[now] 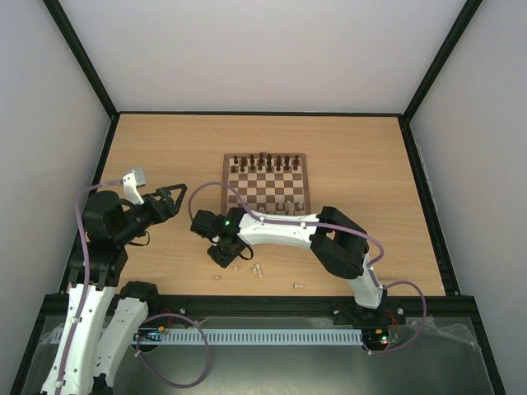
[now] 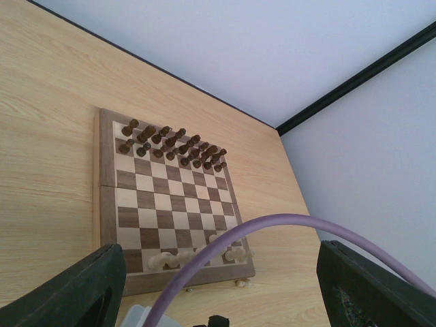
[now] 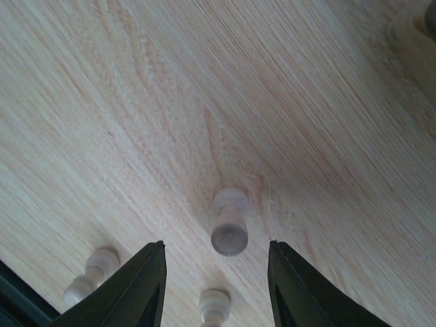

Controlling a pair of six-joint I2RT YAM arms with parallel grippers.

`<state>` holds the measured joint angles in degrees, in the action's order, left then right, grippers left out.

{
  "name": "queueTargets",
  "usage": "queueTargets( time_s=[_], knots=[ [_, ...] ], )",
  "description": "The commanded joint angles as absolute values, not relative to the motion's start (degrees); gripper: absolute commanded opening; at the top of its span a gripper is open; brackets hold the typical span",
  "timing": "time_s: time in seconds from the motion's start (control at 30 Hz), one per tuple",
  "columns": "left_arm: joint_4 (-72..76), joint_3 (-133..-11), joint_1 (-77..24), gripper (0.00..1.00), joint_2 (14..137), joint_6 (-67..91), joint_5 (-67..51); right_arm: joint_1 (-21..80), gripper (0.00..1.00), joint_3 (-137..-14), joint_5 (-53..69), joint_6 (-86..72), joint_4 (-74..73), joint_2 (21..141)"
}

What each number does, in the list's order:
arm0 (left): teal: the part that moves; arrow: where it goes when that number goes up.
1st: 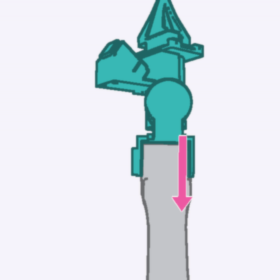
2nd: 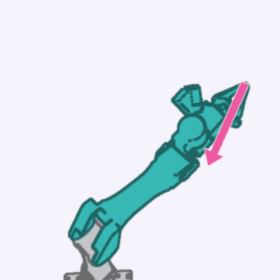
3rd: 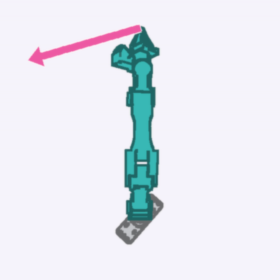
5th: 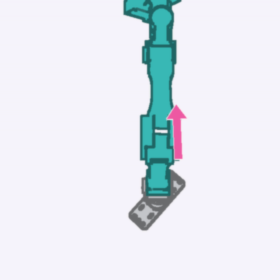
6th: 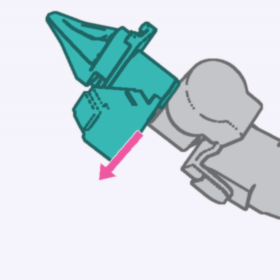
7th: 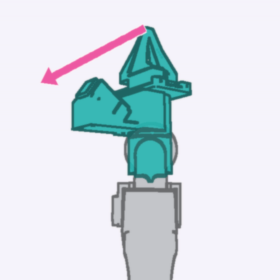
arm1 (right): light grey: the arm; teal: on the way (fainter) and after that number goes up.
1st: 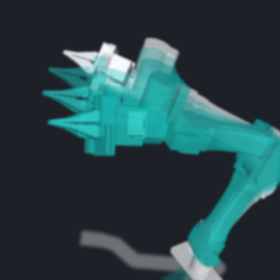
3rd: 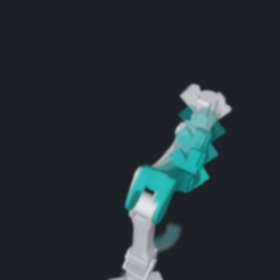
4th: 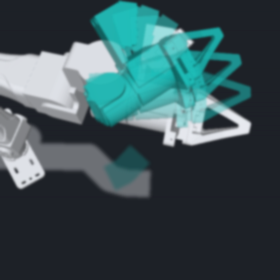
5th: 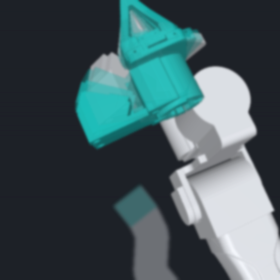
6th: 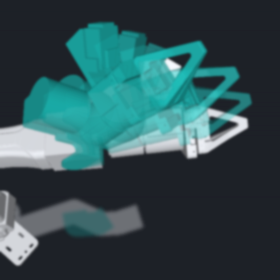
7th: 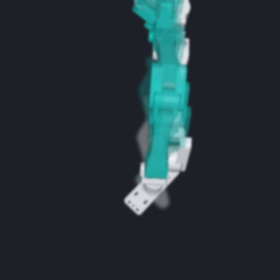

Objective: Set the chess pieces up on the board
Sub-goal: Pick up the chess piece at the center of the board.

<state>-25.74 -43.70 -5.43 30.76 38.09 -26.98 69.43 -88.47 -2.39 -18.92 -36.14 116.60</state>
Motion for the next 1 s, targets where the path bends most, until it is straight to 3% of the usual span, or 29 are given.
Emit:
queueTargets(
  time_s=[0.0,0.13,0.3,0.57,0.97],
  knots=[
    [-26.8,-44.0,-5.1,0.8,30.3,37.6,-27.4,69.8,0.42,-91.2,-3.6,-19.3,-38.1,118.8],
    [-26.2,-43.6,-5.1,0.8,30.4,37.6,-27.9,69.8,0.4,-93.5,-4.6,-19.1,-39.2,120.7],
    [-25.6,-43.0,-5.1,0.8,30.7,37.6,-28.7,69.8,0.29,-94.6,-4.3,-18.9,-39.7,122.1],
    [-25.5,-42.3,-5.1,0.8,30.4,37.7,-29.0,69.8,0.3,-93.5,-5.3,-19.3,-40.8,121.5],
    [-24.9,-41.6,-5.1,0.8,30.4,38.2,-29.5,69.7,0.09,-92.1,-6.4,-19.4,-41.9,120.1]
  ],
)
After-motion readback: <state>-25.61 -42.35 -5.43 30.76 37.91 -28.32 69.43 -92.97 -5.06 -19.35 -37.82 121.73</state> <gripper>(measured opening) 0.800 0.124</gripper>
